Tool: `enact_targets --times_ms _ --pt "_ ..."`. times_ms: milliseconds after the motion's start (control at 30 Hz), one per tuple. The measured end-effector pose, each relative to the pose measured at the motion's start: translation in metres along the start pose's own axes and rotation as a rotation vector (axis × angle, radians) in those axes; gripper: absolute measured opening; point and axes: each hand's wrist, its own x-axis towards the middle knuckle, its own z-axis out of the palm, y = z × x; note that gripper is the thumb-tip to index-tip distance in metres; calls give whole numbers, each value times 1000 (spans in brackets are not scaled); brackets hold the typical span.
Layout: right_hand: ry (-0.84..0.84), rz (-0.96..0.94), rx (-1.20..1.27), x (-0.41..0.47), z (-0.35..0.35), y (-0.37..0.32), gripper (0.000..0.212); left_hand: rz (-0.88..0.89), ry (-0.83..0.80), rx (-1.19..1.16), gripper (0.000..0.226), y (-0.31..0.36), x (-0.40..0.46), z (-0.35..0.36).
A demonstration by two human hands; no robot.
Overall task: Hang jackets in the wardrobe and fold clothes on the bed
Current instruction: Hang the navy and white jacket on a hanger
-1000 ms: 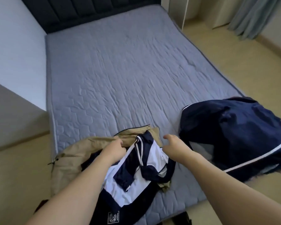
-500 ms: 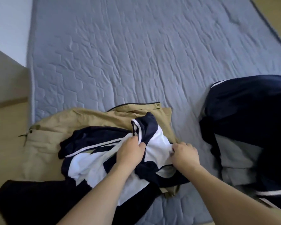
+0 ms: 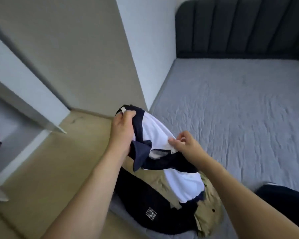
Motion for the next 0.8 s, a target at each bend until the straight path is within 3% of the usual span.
enact_targets --times_ms 100,200,233,400,467,533,600,700,767,800 --pt "-231 -107 -97 -2 18 -90 58 6 184 -79 20 77 7 -73" --pt "-332 -151 -128 1 45 -166 29 19 353 -164 22 132 16 -150" --pt "-347 -167 -74 3 56 -190 21 31 410 -173 22 145 20 -179" --pt "-340 -158 506 12 143 -294 23 96 599 -164 19 172 45 -321" --pt "-393 -172 671 17 190 -332 24 83 620 -271 10 165 53 -372" --pt "-508 -191 783 20 239 -371 29 55 627 -163 18 152 60 -423" --pt "-573 -227 790 25 294 -412 35 23 489 149 19 136 67 -480" --pt "-567 -328 504 27 353 -460 48 -205 33 651 11 109 62 -526" --pt "-578 -367 361 30 401 -493 53 -356 -235 854 12 92 66 -560" --pt "-604 -371 328 31 423 -509 54 -385 -271 883 15 86 75 -578"
